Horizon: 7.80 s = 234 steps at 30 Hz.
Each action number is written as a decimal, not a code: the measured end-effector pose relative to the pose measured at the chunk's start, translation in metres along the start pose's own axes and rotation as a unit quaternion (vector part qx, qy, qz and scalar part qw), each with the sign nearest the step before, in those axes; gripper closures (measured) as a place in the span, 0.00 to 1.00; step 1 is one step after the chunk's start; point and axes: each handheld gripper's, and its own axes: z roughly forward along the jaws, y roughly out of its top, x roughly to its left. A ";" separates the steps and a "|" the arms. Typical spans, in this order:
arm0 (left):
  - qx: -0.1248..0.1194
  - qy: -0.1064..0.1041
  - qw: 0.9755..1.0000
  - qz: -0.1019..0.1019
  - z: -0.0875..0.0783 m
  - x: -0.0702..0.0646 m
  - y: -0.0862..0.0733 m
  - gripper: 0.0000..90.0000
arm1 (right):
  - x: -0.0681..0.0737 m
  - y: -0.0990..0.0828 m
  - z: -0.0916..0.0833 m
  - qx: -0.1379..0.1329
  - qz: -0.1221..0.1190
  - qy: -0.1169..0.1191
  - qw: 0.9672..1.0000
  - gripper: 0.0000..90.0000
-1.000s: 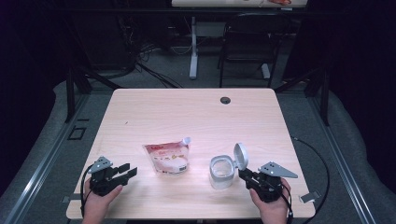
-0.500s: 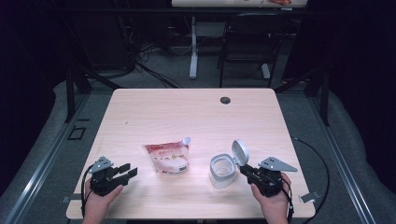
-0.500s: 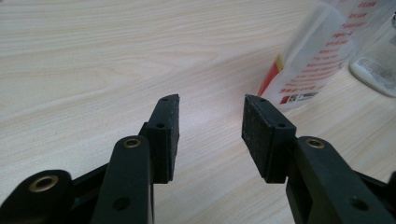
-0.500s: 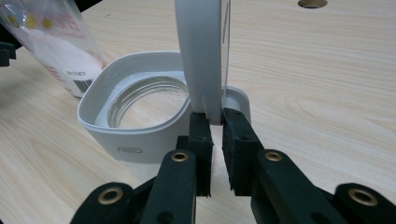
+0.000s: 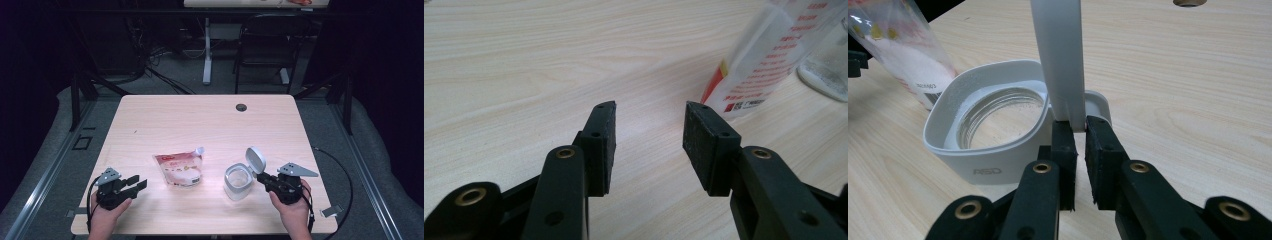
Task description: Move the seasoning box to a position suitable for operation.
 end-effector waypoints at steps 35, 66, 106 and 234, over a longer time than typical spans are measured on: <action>0.006 -0.002 1.000 0.000 0.001 0.000 0.000 0.63 | -0.011 0.017 0.025 0.000 0.012 0.000 1.000 0.94; -0.015 -0.004 1.000 -0.005 -0.009 -0.002 0.008 0.61 | -0.005 0.020 -0.002 -0.020 0.005 0.006 1.000 0.90; -0.052 -0.065 0.995 0.050 -0.035 -0.044 0.089 0.65 | 0.068 0.089 0.018 -0.022 -0.126 0.079 0.989 0.69; -0.038 -0.114 0.991 0.064 -0.038 -0.054 0.090 0.75 | 0.132 0.115 0.028 -0.011 -0.190 0.167 0.968 0.74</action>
